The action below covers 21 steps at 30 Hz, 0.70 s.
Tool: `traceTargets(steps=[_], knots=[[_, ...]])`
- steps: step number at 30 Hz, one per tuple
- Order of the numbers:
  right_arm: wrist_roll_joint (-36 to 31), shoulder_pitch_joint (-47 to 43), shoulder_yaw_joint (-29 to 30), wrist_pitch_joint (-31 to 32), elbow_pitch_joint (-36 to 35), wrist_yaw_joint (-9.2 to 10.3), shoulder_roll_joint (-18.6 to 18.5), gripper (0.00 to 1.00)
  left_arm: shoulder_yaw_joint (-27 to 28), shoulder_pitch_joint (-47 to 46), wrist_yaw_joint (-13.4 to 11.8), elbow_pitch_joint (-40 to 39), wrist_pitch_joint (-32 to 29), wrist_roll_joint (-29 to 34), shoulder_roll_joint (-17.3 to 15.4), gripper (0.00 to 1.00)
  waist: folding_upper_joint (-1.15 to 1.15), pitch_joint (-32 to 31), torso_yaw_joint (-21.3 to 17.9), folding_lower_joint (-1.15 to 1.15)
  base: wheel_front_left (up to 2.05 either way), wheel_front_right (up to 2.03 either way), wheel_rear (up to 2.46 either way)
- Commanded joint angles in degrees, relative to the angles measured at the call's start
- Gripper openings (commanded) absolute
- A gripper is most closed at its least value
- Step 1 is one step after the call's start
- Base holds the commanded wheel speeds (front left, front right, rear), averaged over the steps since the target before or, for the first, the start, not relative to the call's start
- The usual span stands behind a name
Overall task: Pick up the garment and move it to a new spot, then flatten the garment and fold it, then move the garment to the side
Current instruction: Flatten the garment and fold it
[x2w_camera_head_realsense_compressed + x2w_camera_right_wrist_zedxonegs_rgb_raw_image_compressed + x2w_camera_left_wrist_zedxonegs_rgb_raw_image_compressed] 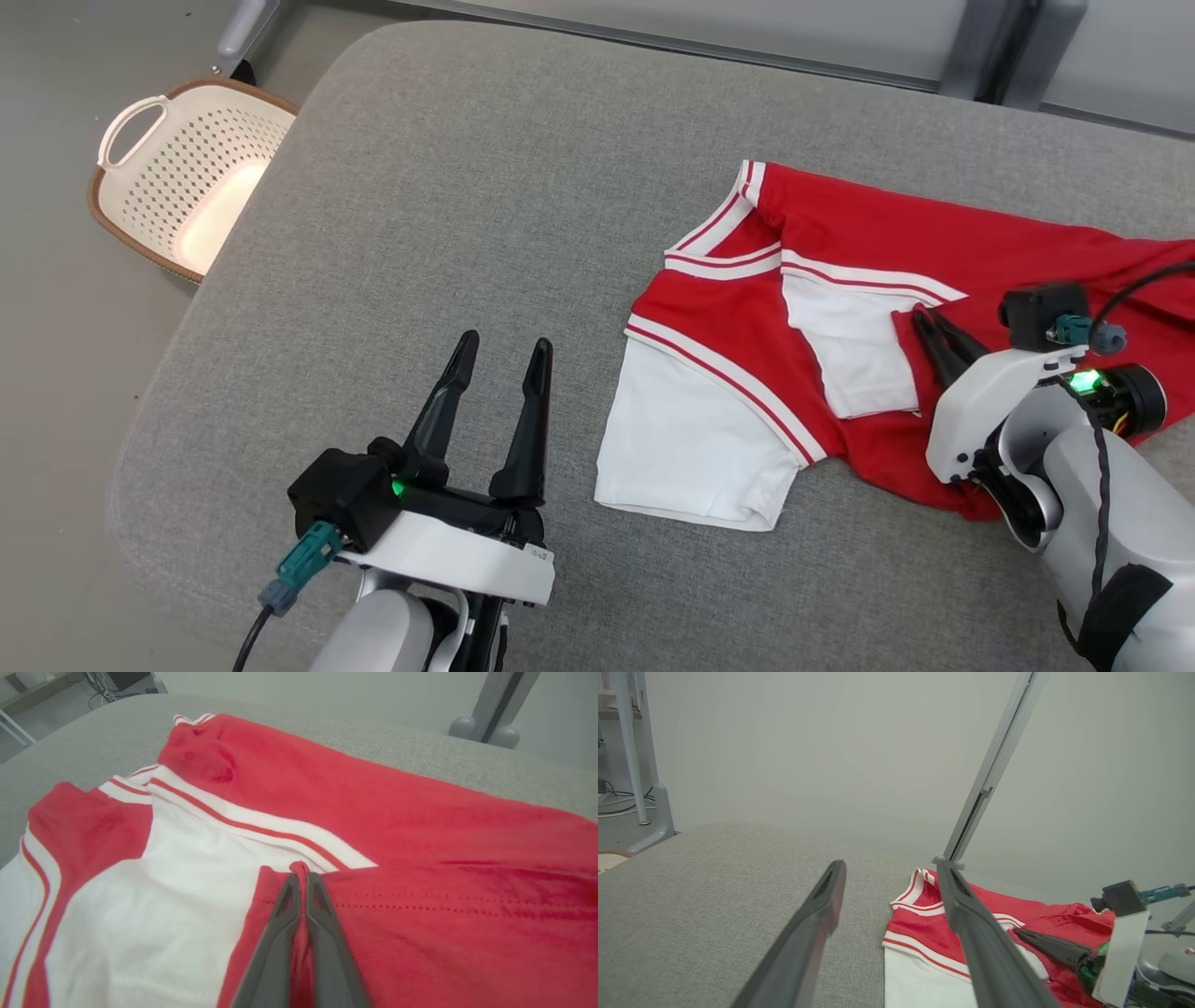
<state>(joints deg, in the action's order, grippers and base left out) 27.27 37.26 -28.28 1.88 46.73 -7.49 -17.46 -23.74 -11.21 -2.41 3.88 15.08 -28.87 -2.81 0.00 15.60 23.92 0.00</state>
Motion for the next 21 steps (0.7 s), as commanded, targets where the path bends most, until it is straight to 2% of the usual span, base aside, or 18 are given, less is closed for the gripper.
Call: traceTargets(steps=[1,8,14,21], knots=[[0.97,-0.79,0.03,-1.2,0.37,-0.01,-0.28,0.0,0.48,-0.13,-0.21,0.23,0.11,0.14,-0.2,1.0,0.0,-0.68,-0.44,0.0,0.0,0.0,0.0],[2.83,-2.13,1.48,-5.52,-0.61,-0.01,0.0,0.0,1.49,1.18,0.37,0.88,0.1,1.43,-0.2,1.0,0.0,-3.0,-2.78,0.0,0.0,0.0,0.0],[4.97,-5.29,3.63,-6.75,-4.57,-0.01,0.04,0.0,2.92,2.31,1.13,1.42,0.1,2.86,-0.21,1.0,0.0,-5.44,-7.12,0.0,0.0,0.0,0.0],[6.06,-9.85,11.29,-9.28,-8.18,-0.01,0.51,0.0,3.75,2.58,1.33,1.44,0.1,3.53,-0.18,1.0,0.0,-6.37,-10.26,0.0,0.0,0.0,0.0]])
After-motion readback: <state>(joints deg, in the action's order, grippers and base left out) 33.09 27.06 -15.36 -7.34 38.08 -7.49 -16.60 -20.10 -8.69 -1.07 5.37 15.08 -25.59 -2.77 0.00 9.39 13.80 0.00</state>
